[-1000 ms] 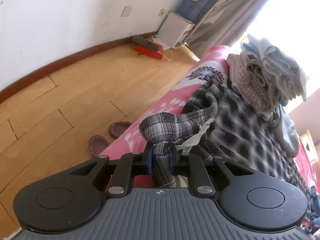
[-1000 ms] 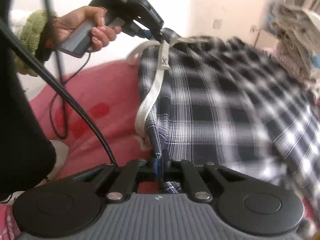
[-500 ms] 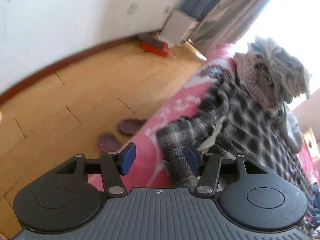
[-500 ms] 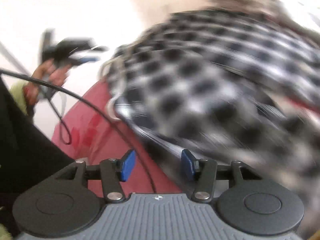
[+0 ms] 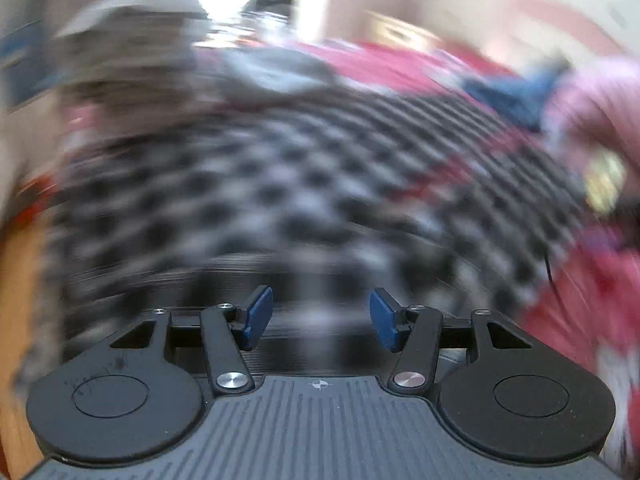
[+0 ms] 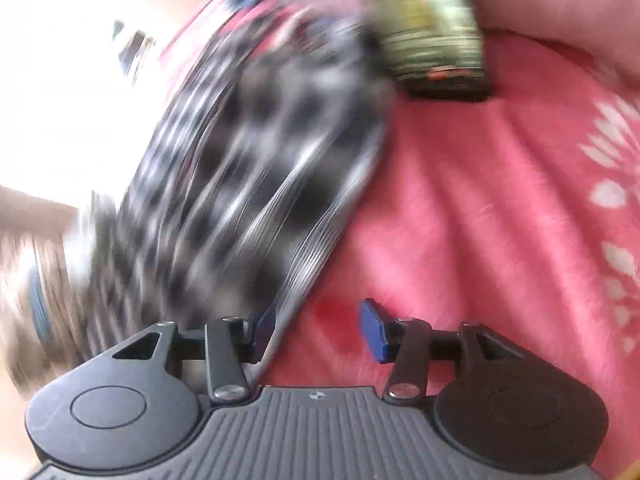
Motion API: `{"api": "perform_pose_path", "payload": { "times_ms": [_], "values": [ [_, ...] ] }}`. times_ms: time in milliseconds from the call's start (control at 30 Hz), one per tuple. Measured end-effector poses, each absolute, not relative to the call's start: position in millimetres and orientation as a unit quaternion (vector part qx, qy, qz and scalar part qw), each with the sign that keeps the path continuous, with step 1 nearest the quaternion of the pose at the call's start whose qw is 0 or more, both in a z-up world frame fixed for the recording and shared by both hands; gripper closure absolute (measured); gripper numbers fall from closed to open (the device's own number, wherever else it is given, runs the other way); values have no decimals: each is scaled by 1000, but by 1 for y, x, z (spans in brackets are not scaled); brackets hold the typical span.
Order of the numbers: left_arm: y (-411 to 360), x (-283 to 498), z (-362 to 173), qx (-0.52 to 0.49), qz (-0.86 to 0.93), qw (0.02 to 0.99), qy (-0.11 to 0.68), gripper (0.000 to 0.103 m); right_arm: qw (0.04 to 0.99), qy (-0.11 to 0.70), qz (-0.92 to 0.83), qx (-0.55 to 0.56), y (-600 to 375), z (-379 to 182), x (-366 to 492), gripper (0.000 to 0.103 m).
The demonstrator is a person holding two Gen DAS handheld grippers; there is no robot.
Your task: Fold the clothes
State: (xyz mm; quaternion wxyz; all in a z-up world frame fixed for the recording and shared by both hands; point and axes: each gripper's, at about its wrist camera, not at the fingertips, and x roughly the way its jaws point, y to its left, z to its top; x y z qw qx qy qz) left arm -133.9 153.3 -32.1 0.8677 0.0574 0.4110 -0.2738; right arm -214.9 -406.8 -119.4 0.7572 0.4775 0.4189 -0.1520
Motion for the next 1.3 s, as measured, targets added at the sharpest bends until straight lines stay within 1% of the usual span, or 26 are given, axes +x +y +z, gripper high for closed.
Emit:
{"api": "perform_pose_path", "payload": {
  "times_ms": [67,167,333,367,400,467,600,733,867,1000,1133,1300],
  "values": [
    [135,-145,-41,70,-315,847,423,50,738,399,-164,519,-422,-132,-215,56],
    [124,-163,-53,72,-345,826,440,51,736,390,-158,530,-427,-138,-206,58],
    [117,-186,-61,102,-366,811,446,52,745,388,-146,522,-424,-138,-193,71],
    [115,-189,-62,115,-370,809,442,52,747,390,-148,519,-424,-138,-192,76],
    [112,-191,-64,126,-374,807,439,52,748,392,-150,515,-425,-138,-191,87],
    [105,-197,-68,152,-378,805,431,52,750,395,-154,508,-427,-138,-188,98],
    [93,-203,-77,195,-376,808,409,52,797,389,-169,430,-416,-107,-190,99],
    [87,-212,-80,215,-382,808,393,52,800,407,-185,400,-413,-104,-194,99],
    [75,-216,-88,233,-382,808,384,52,795,415,-194,397,-411,-104,-197,100],
    [74,-221,-94,247,-371,813,374,55,778,429,-208,409,-414,-111,-209,100],
    [72,-223,-95,258,-357,824,358,59,773,425,-215,420,-413,-105,-224,100],
    [69,-220,-95,265,-356,829,340,59,760,437,-224,425,-407,-102,-243,100]
  ]
}}
